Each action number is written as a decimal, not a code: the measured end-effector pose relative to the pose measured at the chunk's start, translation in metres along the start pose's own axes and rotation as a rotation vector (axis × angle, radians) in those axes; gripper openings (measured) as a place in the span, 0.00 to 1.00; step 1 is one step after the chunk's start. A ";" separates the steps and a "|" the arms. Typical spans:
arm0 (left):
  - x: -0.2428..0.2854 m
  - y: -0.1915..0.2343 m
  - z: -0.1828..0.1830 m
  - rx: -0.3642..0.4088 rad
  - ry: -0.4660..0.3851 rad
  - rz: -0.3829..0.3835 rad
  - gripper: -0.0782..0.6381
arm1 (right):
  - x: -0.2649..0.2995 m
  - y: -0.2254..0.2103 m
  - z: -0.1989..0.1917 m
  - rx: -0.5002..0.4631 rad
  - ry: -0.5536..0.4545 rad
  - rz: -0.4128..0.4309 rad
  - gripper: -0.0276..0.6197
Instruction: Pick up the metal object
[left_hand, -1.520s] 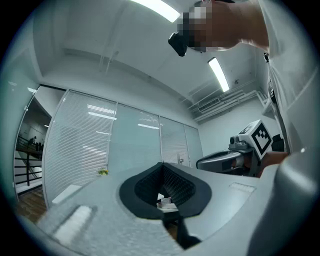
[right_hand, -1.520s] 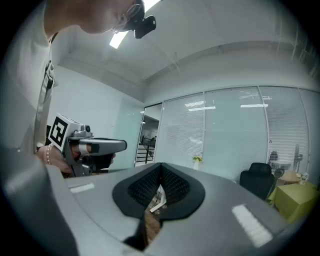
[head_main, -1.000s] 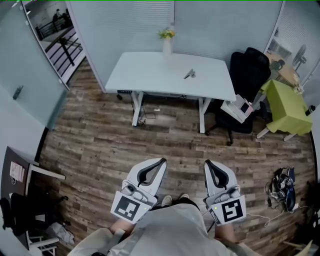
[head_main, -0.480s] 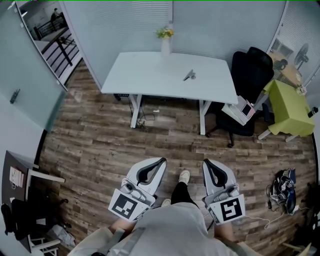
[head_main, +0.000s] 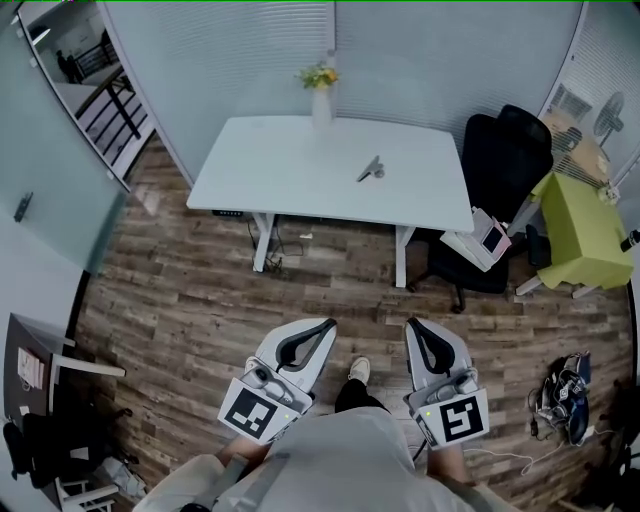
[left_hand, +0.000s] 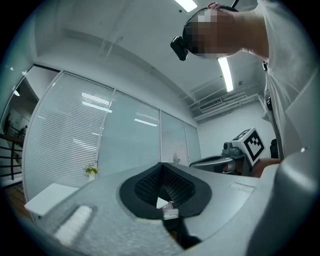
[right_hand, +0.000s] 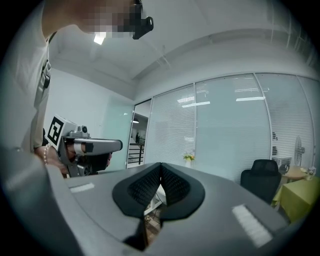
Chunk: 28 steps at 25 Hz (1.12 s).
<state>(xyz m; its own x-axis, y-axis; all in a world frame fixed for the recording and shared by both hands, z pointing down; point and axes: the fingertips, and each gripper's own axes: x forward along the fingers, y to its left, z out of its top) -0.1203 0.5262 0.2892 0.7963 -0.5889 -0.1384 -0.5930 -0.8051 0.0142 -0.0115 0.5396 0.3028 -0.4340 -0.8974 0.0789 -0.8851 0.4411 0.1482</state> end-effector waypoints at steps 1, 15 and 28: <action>0.012 0.003 -0.001 0.003 0.003 -0.002 0.11 | 0.006 -0.011 -0.001 0.001 0.002 0.000 0.05; 0.157 0.052 -0.014 -0.018 -0.032 0.020 0.11 | 0.078 -0.139 -0.018 -0.002 0.014 0.032 0.05; 0.209 0.100 -0.039 -0.010 0.026 0.046 0.11 | 0.143 -0.182 -0.032 0.003 0.023 0.074 0.05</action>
<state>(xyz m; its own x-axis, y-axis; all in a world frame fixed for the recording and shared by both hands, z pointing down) -0.0080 0.3198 0.2998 0.7709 -0.6271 -0.1118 -0.6282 -0.7775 0.0295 0.0926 0.3308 0.3184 -0.4942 -0.8621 0.1124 -0.8513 0.5061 0.1384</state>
